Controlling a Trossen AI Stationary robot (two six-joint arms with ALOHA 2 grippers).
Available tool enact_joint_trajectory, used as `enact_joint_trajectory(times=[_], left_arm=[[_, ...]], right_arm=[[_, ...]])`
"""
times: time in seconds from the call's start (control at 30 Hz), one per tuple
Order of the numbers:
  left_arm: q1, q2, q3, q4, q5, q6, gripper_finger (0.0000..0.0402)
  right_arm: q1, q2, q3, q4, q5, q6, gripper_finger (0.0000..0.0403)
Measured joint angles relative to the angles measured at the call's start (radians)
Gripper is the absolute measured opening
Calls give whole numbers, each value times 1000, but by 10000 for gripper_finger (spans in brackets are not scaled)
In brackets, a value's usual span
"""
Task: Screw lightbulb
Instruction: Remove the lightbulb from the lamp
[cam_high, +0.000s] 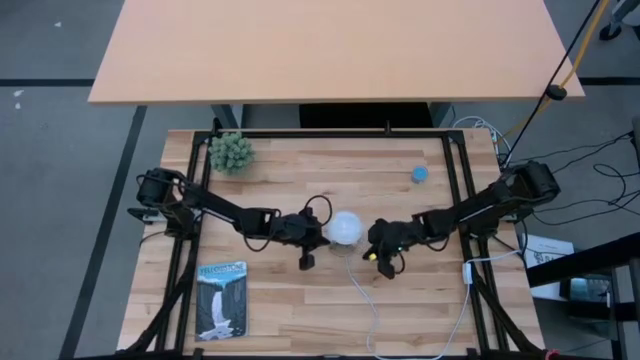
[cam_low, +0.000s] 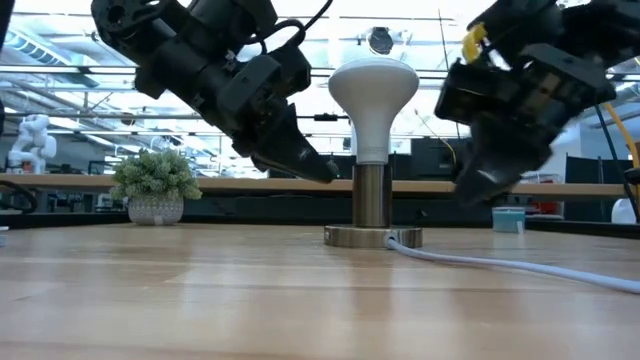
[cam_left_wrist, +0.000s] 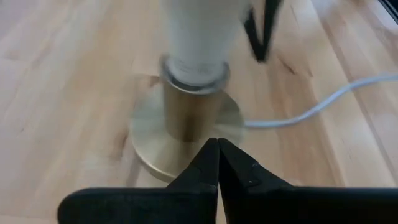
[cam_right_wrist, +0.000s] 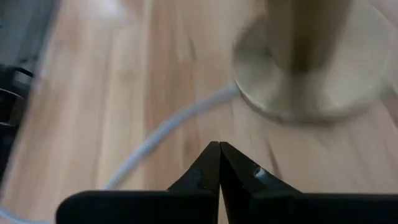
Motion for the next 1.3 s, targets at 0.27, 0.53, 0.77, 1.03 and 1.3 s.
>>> enact_joint_trajectory(times=[0.27, 0.53, 0.77, 1.03, 1.3], left_arm=[[-33, -5, -68, -5, -20, -78, 2], [-33, -236, -249, 125, -85, -98, 2], [-31, -439, -457, 299, -93, -106, 2], [-67, -443, -492, 343, -74, -124, 2], [-72, -443, -491, 305, -74, -124, 2]], right_arm=[[169, -200, -10, -309, 251, 136, 0], [420, -396, -104, -363, 660, 366, 0], [482, -321, -118, -72, 765, 342, 0], [498, -97, -117, 260, 899, 184, 0], [528, -39, -4, 16, 950, 343, 0]])
